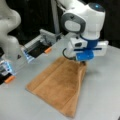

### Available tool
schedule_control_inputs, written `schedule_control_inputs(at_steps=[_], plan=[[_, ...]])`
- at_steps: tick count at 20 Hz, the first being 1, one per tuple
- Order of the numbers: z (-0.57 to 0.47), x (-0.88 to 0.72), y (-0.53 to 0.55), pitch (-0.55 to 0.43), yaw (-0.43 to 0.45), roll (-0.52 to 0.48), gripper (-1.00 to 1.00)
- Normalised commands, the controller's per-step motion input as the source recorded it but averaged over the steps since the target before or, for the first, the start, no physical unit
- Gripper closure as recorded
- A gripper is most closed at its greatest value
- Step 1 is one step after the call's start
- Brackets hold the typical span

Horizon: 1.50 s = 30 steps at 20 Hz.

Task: Folding a towel twice

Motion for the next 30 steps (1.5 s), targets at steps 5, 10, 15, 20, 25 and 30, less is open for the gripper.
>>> schedule_control_inputs(at_steps=[5,10,15,20,25,30], plan=[[-0.16,-0.63,0.17,-0.182,0.067,0.148,1.00],[-0.25,-0.66,0.07,-0.233,-0.059,0.137,1.00],[-0.17,-0.67,-0.21,-0.220,-0.224,0.164,1.00],[-0.04,-0.60,-0.30,-0.195,-0.254,0.189,1.00],[-0.01,-0.56,-0.28,-0.151,-0.199,0.205,1.00],[-0.09,-0.35,-0.05,-0.131,-0.159,0.221,1.00]])
